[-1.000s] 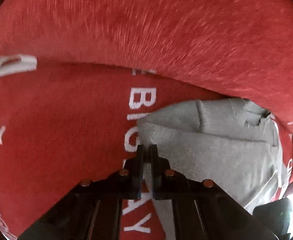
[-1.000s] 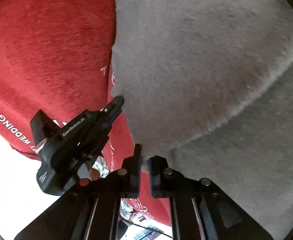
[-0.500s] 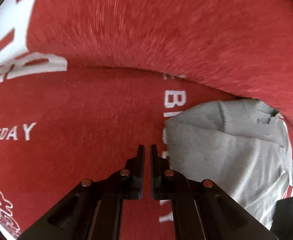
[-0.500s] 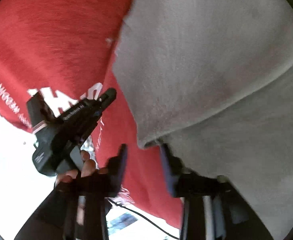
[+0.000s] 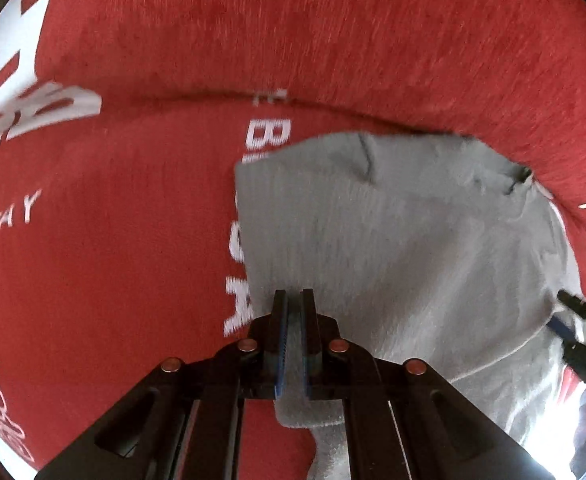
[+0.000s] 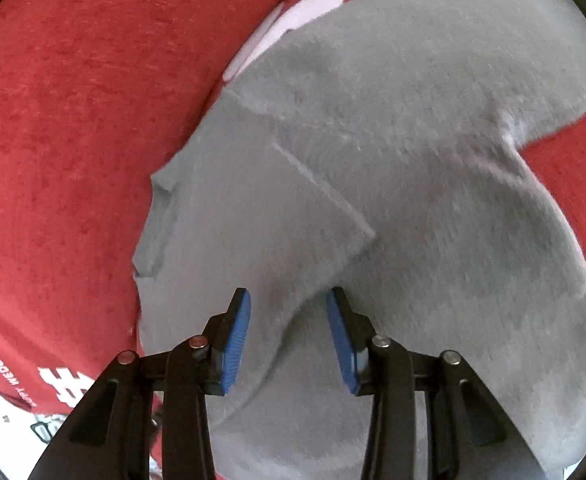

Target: Fold small clothes

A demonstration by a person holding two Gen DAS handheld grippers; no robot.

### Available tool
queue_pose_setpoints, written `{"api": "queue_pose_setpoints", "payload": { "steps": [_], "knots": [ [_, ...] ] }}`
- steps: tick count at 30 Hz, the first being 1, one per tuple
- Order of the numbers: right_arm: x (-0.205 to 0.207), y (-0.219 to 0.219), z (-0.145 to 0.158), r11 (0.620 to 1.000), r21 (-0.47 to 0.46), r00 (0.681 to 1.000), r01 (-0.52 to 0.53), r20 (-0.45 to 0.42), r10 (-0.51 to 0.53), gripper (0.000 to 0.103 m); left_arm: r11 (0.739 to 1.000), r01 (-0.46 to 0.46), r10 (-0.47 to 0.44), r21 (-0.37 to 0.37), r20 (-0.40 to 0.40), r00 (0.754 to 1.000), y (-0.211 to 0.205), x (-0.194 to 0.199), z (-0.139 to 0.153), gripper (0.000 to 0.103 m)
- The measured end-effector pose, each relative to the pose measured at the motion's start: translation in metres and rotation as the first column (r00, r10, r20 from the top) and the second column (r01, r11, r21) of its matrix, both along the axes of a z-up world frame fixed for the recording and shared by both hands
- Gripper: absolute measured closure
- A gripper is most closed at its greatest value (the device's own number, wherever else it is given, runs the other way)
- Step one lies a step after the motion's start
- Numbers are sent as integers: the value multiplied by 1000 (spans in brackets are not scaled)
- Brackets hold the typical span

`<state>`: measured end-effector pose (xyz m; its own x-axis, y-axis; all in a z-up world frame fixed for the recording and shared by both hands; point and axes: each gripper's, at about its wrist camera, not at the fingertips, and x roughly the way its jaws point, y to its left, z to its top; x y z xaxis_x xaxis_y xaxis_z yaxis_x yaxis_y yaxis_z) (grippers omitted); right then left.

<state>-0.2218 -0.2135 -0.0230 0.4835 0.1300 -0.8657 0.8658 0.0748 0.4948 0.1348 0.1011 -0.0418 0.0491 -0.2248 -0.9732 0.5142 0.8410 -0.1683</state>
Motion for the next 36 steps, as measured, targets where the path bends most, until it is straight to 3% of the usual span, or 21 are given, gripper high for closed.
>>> {"api": "queue_pose_setpoints", "payload": {
  "steps": [1,2,3,6,10,12,14,18,21,24,26,27,31,36],
  "knots": [
    [4,-3,4,999,-28,1000,-30,-6,30,91,1000,0,0,7,6,1000,1,-2,-1,96],
    [16,-1,8,995,-67,997,-76,-8,76,95,1000,2,-2,12,17,1000,0,-4,1,96],
    [27,-1,19,978,-145,989,-149,-1,151,95,1000,6,-7,19,28,1000,-2,-5,1,96],
    [35,-7,28,923,-260,959,-282,-73,272,95,999,10,-12,33,42,999,-2,-7,0,96],
    [27,-26,2,944,-171,952,-281,-174,251,93,999,6,-9,50,61,998,-2,-9,1,96],
    [13,-27,4,958,-152,961,-243,-170,217,92,998,0,-3,65,51,999,-4,-11,1,96],
    [9,-23,10,943,-172,934,-286,-272,234,90,997,2,-6,76,55,998,-8,-13,6,96],
    [7,-19,26,920,-220,939,-324,-196,283,86,998,25,-28,57,56,998,-10,-24,21,96],
    [22,-17,31,876,-276,916,-395,-186,355,86,998,25,-26,56,27,999,-16,-31,18,96],
    [40,-14,16,850,-252,885,-462,-203,420,86,997,-1,0,83,14,1000,-28,-37,2,96],
    [42,-14,8,858,-222,881,-464,-221,419,91,997,-18,15,75,45,999,-28,-40,3,96],
    [36,-17,8,868,-228,894,-441,-198,402,92,997,-21,17,76,46,999,-27,-40,3,96],
    [10,-20,15,890,-193,900,-413,-233,368,87,996,2,-5,95,32,999,-25,-41,8,96],
    [-22,-10,31,904,-162,914,-395,-169,369,86,994,37,-40,104,25,999,-22,-54,25,96]
  ]
}}
